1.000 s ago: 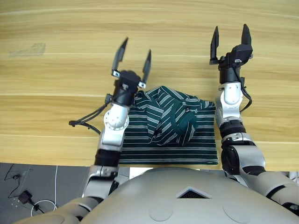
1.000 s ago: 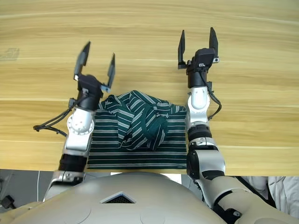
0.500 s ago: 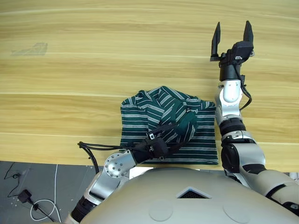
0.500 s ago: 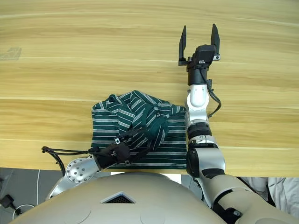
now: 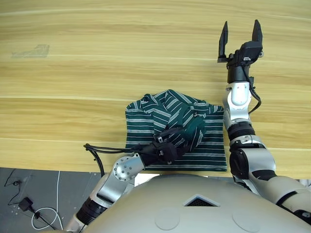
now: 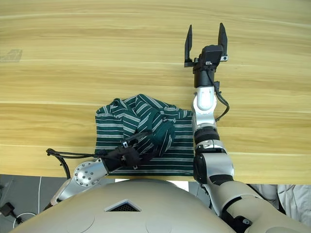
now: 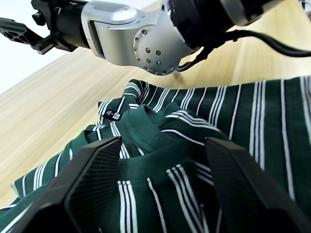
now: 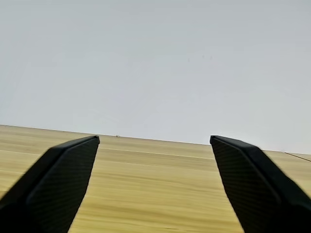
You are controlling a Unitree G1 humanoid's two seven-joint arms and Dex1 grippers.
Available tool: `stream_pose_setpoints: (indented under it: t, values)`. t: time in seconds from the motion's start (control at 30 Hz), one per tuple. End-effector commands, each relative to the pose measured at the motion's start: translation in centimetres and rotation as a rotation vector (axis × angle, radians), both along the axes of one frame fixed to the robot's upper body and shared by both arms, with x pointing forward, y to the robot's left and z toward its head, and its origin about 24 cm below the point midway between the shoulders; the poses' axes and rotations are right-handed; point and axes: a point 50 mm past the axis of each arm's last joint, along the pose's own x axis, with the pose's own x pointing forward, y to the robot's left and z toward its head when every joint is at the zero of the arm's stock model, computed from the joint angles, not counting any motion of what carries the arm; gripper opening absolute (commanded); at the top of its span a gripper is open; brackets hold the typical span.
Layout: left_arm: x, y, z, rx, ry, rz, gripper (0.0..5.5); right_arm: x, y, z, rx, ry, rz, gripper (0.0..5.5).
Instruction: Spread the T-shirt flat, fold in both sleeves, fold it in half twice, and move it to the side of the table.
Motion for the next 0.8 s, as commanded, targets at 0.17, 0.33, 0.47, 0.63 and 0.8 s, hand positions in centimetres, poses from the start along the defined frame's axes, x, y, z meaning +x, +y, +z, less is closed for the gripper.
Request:
stream_pose_setpoints:
  t: [0.17, 0.33, 0.47, 0.63, 0.8]
  values:
    - [0.49, -0.11, -0.81, 0.058, -0.018, 0.013, 3.16, 0.35, 0.33, 0.39, 0.000, -0.005, 0.004, 4.22]
    - [0.63, -0.43, -1.30, 0.048, 0.010, 0.029, 3.16, 0.32, 0.31, 0.38, 0.000, -0.006, 0.004, 4.22]
    - [0.50, -0.48, -1.38, 0.043, 0.017, 0.028, 3.16, 0.32, 0.40, 0.40, -0.001, -0.007, 0.007, 4.22]
    - [0.48, -0.49, -1.40, 0.042, 0.015, 0.026, 2.97, 0.33, 0.41, 0.40, -0.001, -0.007, 0.006, 4.28]
    - [0.45, -0.51, -1.37, 0.042, 0.007, 0.025, 2.29, 0.33, 0.35, 0.38, -0.003, -0.006, 0.006, 4.28]
